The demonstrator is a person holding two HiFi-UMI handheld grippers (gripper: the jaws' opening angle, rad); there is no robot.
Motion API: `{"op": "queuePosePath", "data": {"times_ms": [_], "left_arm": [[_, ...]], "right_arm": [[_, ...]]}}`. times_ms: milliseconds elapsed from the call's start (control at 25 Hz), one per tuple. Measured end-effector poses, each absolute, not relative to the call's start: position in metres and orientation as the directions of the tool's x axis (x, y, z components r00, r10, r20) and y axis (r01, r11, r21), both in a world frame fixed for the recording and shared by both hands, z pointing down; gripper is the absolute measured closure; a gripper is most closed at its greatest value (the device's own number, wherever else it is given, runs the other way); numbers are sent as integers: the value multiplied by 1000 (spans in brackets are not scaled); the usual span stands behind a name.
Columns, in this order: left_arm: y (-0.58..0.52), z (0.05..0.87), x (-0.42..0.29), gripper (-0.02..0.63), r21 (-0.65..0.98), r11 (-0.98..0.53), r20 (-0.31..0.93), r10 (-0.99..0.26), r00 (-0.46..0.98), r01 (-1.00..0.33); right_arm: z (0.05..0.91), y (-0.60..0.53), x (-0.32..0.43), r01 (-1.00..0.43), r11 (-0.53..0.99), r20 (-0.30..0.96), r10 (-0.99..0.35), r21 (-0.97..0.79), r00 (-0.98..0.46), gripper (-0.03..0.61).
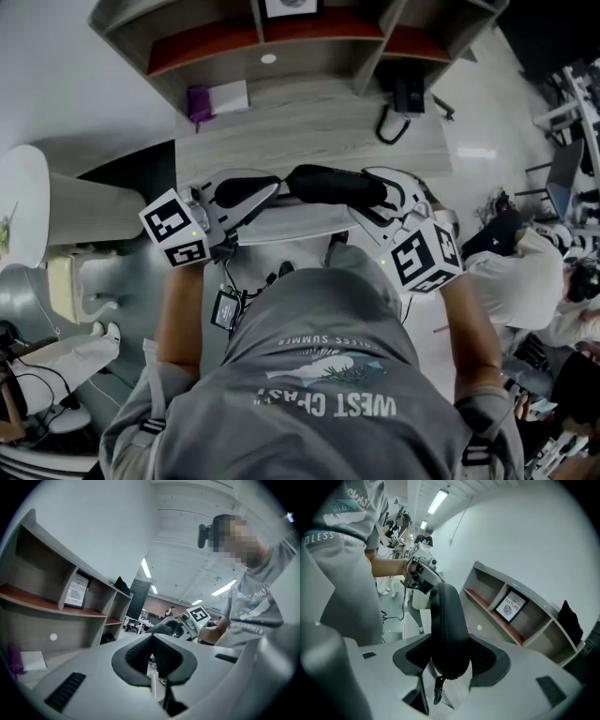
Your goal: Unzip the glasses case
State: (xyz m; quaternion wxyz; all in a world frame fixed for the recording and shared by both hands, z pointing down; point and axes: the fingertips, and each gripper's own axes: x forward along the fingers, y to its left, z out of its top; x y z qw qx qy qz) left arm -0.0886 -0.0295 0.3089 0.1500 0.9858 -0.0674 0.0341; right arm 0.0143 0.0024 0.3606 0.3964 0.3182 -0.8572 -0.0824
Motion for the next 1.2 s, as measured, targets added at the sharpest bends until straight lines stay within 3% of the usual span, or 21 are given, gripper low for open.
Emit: {"op": "queuePosePath", "data": {"times_ms": [480,680,760,1200], "left_arm": [[-44,323,-90,615,239,-921,183,-269,945,-309],[-43,313,-94,615,549,-830,-58,-159,986,-102],[-44,316,-91,615,588,-806,-86,-153,984,-74],[-36,303,-68,615,440,-880,14,-194,981,-180]], "right_arm": [[372,-9,14,-481,718,689,-670,504,-278,342],[370,-14,17,-472,705,676,-687,530,-267,344],[377,-18,21,-479,706,688,-680,521,-253,345],[393,-36,31,-531,681,712,-676,505,-190,348]]}}
